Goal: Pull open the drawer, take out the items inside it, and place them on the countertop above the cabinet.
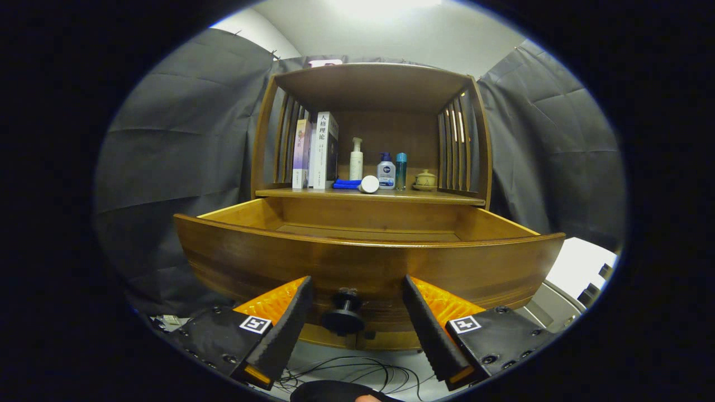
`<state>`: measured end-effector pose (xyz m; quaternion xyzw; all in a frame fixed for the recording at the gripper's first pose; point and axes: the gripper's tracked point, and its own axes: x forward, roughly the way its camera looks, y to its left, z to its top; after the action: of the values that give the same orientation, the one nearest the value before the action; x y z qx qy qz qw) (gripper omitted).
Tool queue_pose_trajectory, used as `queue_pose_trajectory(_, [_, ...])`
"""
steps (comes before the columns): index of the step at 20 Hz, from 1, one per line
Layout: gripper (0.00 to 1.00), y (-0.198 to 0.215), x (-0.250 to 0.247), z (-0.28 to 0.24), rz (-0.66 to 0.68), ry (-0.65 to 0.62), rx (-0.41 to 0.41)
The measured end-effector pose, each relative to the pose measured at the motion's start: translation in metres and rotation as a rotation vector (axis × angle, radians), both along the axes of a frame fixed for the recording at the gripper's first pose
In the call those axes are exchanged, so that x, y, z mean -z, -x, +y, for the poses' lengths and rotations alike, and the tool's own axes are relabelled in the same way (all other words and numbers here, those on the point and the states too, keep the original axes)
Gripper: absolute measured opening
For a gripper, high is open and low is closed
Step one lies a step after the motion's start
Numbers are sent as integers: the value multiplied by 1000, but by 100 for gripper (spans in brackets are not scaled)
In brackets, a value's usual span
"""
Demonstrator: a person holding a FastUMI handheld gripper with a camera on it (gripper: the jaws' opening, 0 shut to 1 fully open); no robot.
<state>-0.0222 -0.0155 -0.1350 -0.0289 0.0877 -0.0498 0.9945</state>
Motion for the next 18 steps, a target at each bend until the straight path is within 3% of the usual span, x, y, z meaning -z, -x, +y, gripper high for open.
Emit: queue_pose_trajectory(18, [100, -23, -3, -5, -18, 18, 41])
